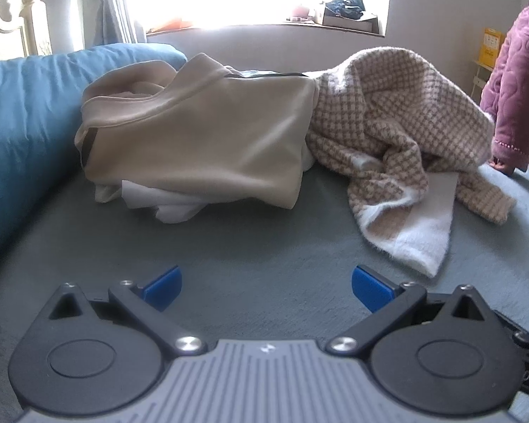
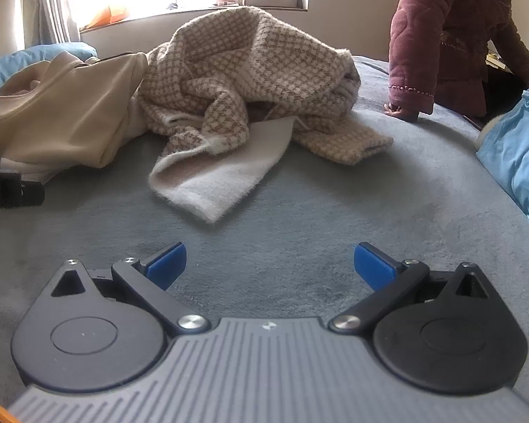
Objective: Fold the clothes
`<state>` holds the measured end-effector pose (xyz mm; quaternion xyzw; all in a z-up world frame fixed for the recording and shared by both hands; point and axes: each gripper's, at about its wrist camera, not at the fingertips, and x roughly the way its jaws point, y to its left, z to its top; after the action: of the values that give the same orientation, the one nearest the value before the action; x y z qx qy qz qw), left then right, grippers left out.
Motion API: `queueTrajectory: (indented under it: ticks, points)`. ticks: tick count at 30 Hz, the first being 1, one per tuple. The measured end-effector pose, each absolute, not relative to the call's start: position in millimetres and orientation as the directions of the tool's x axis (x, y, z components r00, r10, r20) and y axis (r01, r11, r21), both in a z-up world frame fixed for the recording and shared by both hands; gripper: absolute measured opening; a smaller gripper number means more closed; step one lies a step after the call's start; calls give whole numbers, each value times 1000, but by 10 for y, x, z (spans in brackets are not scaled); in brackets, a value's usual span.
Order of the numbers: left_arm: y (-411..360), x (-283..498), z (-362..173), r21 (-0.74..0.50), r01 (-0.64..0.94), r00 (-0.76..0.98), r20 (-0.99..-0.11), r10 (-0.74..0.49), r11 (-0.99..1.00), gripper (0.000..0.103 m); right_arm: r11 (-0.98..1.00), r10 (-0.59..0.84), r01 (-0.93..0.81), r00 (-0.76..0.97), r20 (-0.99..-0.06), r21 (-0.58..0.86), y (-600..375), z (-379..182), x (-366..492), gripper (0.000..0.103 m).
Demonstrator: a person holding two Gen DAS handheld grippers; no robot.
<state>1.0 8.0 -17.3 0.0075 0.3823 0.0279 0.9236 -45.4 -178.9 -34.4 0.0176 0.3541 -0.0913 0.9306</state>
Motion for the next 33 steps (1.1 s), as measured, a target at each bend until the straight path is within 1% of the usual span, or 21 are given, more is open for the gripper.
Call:
queueTrajectory:
  ticks: [19,33]
  points:
    - [63,5,-219,48,-36,699,-712,59,998,103,982,-164,187,717,-677,-40,-1827,-383,-444,102]
    - [12,-8,-268,32,-7,695,-718,28,999,103,981,-162,191,711,-684,-33,-1838,-417,-445,102]
